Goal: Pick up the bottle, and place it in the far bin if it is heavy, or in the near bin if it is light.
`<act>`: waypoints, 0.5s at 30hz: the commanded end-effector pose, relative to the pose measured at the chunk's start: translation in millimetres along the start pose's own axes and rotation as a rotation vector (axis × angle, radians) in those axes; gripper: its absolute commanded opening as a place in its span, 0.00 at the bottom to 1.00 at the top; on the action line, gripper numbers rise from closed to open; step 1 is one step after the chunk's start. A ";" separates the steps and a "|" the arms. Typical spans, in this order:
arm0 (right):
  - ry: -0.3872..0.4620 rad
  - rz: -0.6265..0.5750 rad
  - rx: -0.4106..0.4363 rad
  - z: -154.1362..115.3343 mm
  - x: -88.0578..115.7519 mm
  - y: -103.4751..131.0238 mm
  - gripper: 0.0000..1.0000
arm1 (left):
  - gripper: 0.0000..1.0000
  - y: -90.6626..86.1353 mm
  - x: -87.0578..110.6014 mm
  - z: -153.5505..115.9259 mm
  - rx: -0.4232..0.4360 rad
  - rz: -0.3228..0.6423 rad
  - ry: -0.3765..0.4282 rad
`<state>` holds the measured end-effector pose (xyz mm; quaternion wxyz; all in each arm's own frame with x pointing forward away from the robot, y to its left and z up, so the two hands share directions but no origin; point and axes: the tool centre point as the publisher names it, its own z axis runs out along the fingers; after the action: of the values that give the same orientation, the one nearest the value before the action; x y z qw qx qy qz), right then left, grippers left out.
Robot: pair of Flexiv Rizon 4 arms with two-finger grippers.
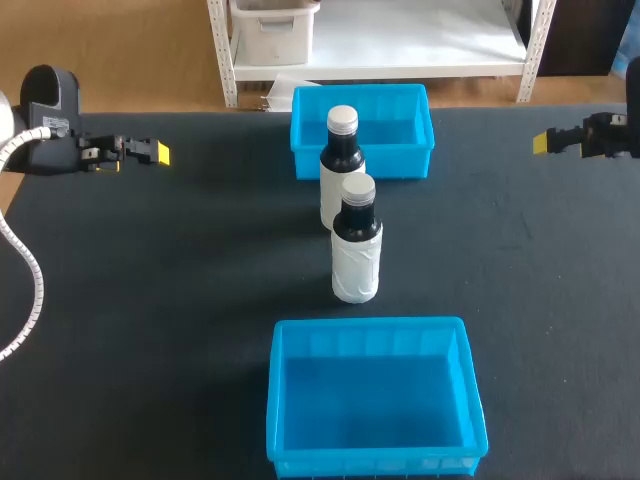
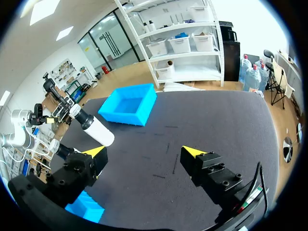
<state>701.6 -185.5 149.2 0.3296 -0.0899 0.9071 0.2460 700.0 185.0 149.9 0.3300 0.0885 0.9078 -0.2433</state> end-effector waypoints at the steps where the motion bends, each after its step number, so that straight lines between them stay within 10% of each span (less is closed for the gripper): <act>1: -0.001 0.000 0.005 -0.8 0.6 0.9 1.00 | 1.00 0.0 0.0 0.0 0.000 0.000 0.000; 9: -0.001 0.000 0.005 -0.8 0.6 0.9 1.00 | 1.00 0.0 0.0 0.0 0.000 0.000 0.000; 15: 0.055 -0.223 -0.178 -7.5 -4.5 4.5 1.00 | 1.00 0.0 0.0 0.0 0.000 0.000 0.000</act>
<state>697.0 -176.5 154.2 0.3361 -0.1524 0.9001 0.2315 700.0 185.1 149.9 0.3299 0.0884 0.9078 -0.2433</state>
